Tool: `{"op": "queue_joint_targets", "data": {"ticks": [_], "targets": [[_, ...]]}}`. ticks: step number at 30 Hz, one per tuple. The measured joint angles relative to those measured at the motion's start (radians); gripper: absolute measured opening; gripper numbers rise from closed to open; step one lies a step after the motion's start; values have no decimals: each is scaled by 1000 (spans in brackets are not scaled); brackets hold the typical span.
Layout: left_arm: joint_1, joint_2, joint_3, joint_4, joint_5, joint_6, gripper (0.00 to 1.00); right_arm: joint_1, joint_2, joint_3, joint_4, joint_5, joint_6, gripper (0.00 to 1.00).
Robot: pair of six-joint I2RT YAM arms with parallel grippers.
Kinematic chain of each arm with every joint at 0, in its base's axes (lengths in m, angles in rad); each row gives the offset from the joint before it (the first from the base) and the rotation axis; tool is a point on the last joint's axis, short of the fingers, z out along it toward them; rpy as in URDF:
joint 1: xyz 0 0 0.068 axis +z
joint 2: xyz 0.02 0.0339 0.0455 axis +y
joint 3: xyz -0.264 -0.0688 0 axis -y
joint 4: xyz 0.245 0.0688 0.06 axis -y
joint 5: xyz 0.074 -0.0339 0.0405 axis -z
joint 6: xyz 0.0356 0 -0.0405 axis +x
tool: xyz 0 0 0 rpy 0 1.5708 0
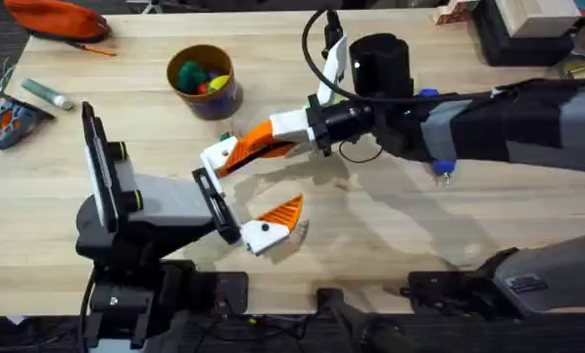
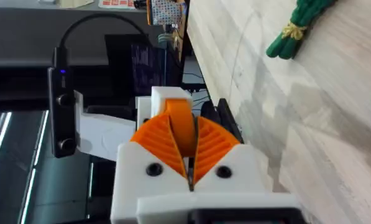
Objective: Pick up the gripper from the table and insert it into the empty holder that is missing its gripper. Then pick up a screw, insert it into the mounting hole, and use the screwdriver to tighten it. Finally, clean up the table by picking up the vegetable and placing it into the bucket.
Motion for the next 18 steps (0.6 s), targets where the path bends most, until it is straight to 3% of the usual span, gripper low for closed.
{"op": "queue_joint_targets", "data": {"ticks": [18], "targets": [[0,2,0,2,-16,-1,986,13,-9,0,0,33,10,4]]}}
